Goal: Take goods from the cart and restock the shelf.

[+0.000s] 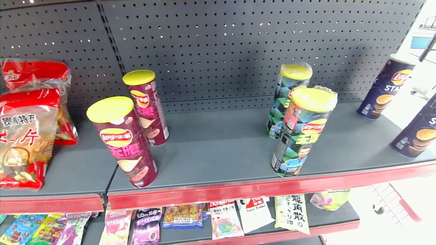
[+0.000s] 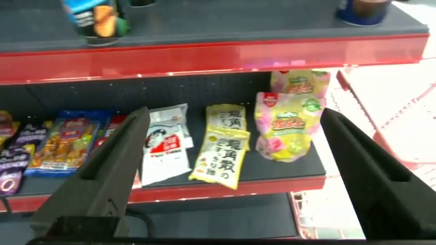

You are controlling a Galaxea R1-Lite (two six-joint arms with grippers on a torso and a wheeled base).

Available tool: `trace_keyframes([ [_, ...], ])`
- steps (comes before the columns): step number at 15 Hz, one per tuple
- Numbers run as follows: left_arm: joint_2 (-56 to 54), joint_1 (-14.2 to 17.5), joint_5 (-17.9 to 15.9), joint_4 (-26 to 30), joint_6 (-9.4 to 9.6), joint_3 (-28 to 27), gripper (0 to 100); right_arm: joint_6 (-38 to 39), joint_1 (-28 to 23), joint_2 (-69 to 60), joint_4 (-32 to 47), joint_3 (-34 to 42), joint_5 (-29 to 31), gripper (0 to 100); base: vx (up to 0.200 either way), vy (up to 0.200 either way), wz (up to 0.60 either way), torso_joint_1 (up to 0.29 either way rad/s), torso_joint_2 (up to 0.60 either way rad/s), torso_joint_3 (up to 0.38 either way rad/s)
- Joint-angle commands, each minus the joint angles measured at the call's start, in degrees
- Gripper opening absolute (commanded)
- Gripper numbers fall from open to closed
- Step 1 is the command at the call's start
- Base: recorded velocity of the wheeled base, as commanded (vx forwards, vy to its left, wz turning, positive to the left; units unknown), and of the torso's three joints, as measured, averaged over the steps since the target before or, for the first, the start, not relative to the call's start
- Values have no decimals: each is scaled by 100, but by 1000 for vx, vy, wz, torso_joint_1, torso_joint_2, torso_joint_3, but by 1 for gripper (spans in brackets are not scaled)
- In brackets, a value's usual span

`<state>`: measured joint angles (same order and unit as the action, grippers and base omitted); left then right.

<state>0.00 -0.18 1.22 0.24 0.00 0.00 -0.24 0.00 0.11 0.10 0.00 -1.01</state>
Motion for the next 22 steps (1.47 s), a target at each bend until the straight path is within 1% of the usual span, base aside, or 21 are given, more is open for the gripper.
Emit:
trace_keyframes([
  [1, 0, 1, 1, 2, 0, 0, 100, -2, 0, -2, -1, 0, -4, 100, 0, -200, 0, 2, 2, 2],
  [10, 0, 1, 1, 2, 0, 0, 100, -11, 0, -2, -1, 0, 5, 100, 0, -200, 0, 1, 2, 3],
  [22, 0, 1, 1, 2, 0, 0, 100, 7, 0, -2, -1, 0, -4, 100, 0, 0, 0, 0, 0, 0],
])
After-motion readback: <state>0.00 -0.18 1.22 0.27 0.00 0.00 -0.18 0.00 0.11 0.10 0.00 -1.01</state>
